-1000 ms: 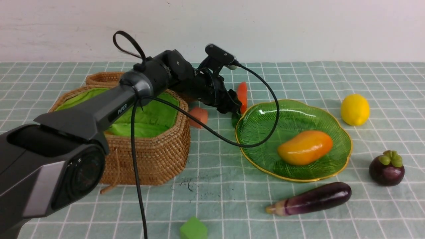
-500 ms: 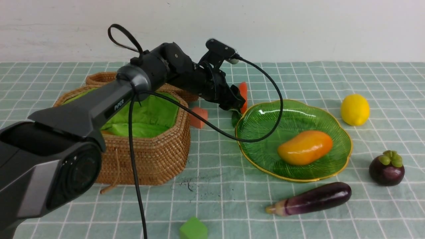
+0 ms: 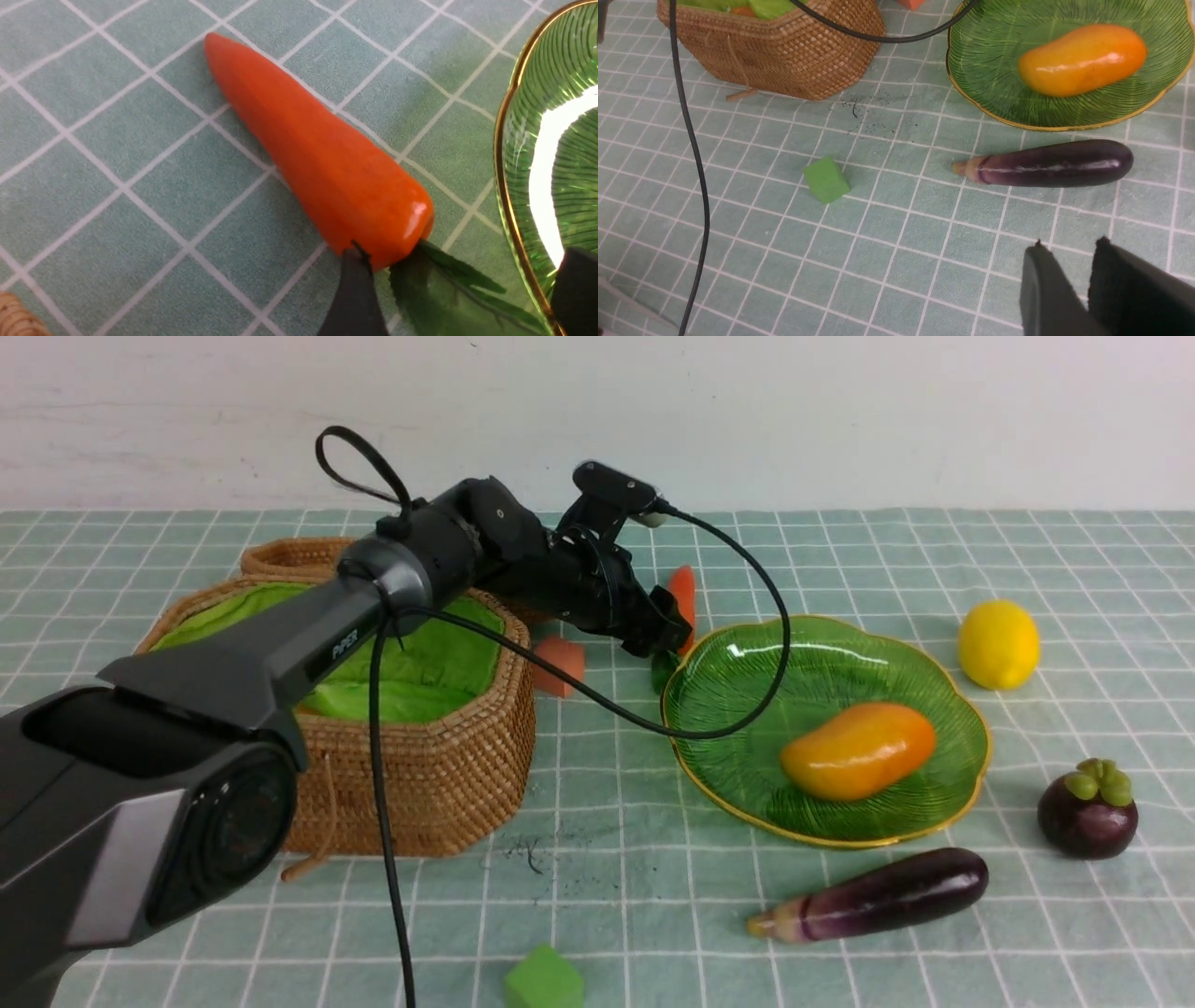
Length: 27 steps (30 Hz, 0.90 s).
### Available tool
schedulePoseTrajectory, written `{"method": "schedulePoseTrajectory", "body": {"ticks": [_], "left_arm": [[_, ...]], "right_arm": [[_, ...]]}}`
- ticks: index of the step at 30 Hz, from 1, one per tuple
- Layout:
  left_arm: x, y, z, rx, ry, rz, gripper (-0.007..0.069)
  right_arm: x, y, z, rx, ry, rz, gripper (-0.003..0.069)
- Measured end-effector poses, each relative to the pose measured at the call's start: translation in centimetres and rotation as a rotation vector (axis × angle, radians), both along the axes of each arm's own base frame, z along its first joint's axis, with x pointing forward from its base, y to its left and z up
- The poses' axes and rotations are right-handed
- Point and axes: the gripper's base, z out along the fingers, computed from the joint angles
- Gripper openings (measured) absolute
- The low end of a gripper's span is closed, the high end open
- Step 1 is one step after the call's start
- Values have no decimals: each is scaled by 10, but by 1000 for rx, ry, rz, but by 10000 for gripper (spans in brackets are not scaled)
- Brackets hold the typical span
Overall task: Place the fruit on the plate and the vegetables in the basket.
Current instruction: Use the left arm to grab a carrot and put it into the left basket
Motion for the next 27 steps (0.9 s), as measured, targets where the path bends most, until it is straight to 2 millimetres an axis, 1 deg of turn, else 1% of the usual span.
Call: {"method": "schedulePoseTrajectory", "body": {"ticks": [7,13,18,20,24,25,26,27], "left_arm": [[1,0,-11,24,12,-4,519],[1,2,-15,54,7,-9,516],[2,2,-15,60,6,-8,465],[2,2,-15,61,5,-8,425],[2,2,-15,65,4,-9,239],[2,3,-15,71,2,-10,180],[2,3,-15,71,2,-10,170],[2,3,-16,81,-2,-13,101]], "right_arm": [[0,1,0,9,3,4,161],[0,1,0,15,4,6,161],[-1,1,0,16,5,7,161],[-1,1,0,16,5,7,161],[-1,1,0,16,5,7,162],[-1,1,0,16,5,7,163],[-1,1,0,16,5,7,164],[-1,1,0,16,5,7,165]]}}
